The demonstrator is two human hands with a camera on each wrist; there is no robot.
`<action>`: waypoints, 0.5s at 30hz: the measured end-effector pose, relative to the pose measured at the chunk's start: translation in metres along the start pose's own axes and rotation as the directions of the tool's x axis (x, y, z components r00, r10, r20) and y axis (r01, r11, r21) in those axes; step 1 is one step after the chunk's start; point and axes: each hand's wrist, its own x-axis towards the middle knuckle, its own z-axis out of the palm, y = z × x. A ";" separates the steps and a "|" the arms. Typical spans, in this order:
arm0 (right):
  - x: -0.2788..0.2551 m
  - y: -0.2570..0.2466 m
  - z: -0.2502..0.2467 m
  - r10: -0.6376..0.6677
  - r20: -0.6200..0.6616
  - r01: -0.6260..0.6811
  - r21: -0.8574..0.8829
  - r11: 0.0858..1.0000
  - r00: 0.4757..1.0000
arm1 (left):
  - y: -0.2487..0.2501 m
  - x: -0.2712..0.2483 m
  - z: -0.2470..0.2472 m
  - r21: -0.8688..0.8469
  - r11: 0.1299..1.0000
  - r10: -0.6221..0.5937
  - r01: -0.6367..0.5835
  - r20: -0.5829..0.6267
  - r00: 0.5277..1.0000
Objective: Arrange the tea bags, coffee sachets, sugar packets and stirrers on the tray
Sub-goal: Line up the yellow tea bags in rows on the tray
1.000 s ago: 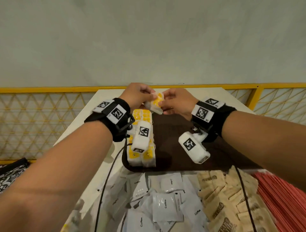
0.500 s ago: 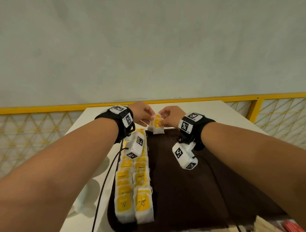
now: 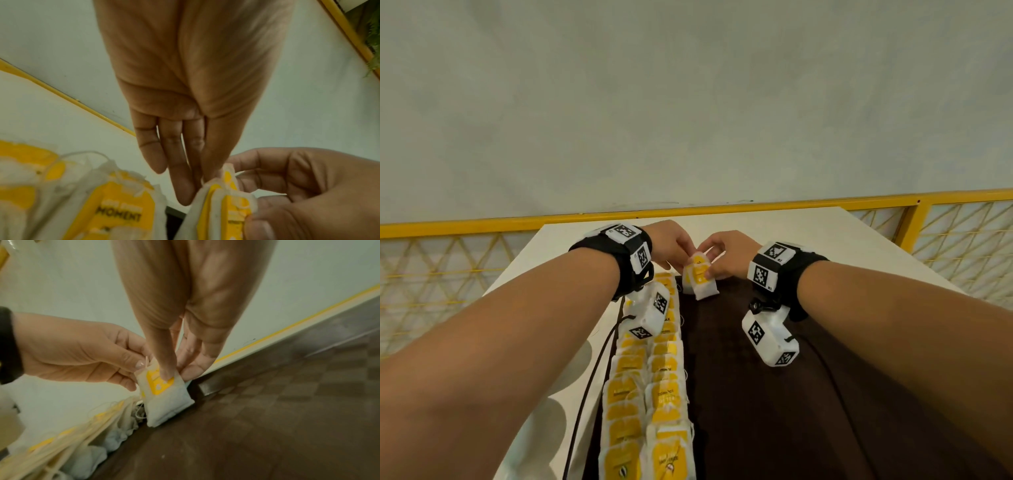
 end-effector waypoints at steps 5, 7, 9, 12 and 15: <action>-0.004 0.002 -0.002 0.029 -0.021 -0.029 0.012 1.000 0.999 | 0.001 -0.001 -0.003 0.066 0.997 0.038 -0.033 -0.075 0.996; -0.006 0.001 -0.005 0.025 0.001 -0.025 0.042 0.999 1.000 | 0.001 -0.002 -0.005 0.114 0.993 0.037 -0.031 -0.049 0.998; -0.009 -0.002 -0.007 0.010 0.035 -0.013 0.062 0.998 0.999 | 0.001 -0.004 -0.005 0.129 0.991 0.026 -0.024 -0.012 1.000; -0.012 -0.005 -0.006 0.009 0.078 -0.017 0.101 0.995 0.997 | 0.003 -0.005 -0.004 0.107 0.994 0.015 -0.016 0.008 1.000; -0.012 -0.005 -0.002 0.030 0.074 -0.039 0.113 0.993 0.997 | 0.004 -0.006 -0.005 0.125 0.992 -0.011 0.008 0.026 1.000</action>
